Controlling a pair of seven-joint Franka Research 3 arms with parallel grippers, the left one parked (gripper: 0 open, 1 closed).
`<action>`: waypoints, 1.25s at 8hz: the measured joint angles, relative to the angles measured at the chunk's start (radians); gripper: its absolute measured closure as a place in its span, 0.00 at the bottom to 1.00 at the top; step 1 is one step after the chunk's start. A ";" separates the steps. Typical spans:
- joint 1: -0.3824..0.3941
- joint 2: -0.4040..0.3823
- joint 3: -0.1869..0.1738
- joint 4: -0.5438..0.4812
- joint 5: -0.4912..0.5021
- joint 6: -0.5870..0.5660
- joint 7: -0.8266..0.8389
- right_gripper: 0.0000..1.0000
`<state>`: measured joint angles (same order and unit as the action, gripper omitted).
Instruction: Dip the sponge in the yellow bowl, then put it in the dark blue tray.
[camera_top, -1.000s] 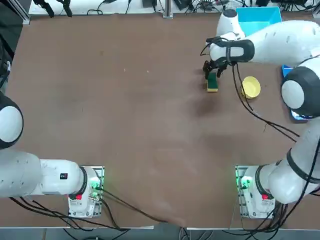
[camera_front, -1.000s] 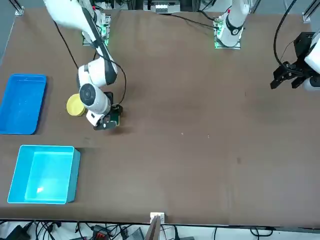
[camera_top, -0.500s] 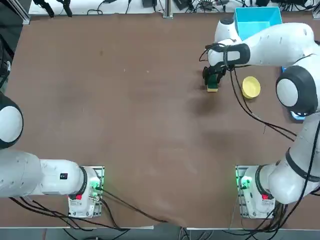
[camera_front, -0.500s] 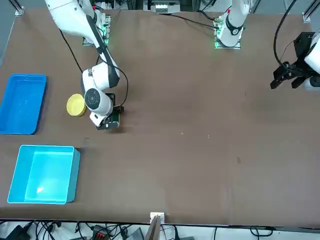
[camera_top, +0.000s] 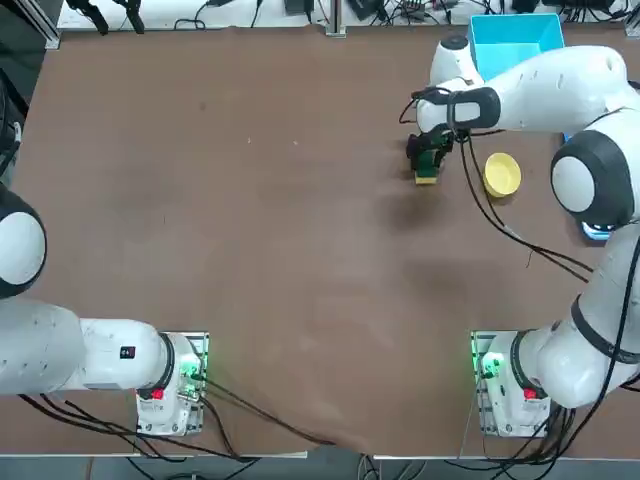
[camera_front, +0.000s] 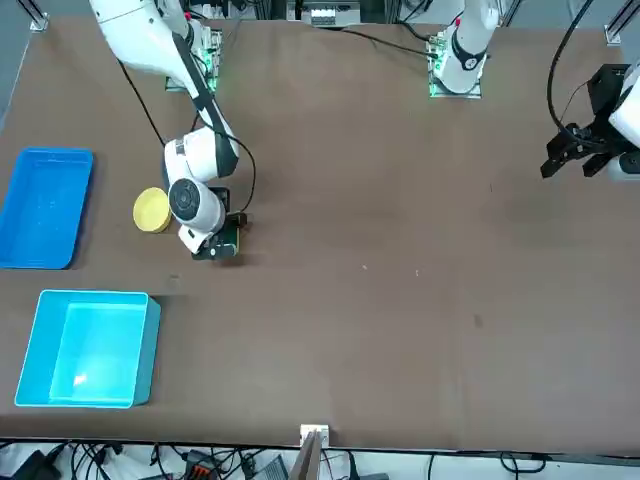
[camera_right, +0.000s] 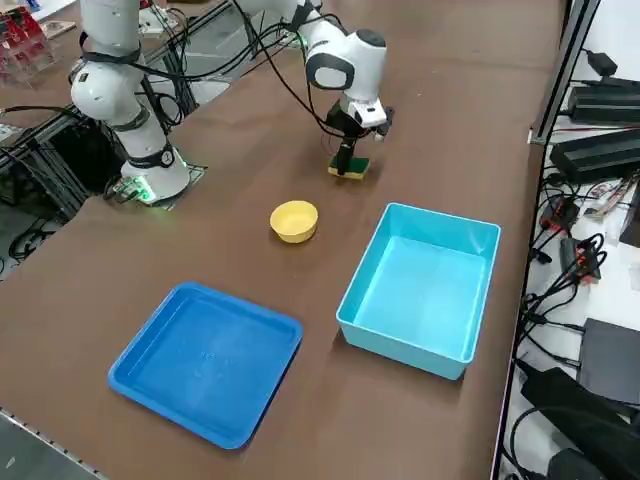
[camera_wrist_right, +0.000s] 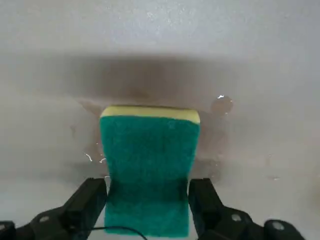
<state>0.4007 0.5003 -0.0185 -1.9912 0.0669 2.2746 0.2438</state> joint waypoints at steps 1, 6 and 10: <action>0.000 0.007 0.000 0.000 0.000 0.003 0.000 0.00; 0.000 0.023 -0.003 0.000 0.000 0.012 0.003 0.07; -0.001 0.023 -0.005 0.000 0.000 0.012 0.005 0.23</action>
<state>0.4002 0.5229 -0.0236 -1.9912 0.0665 2.2866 0.2487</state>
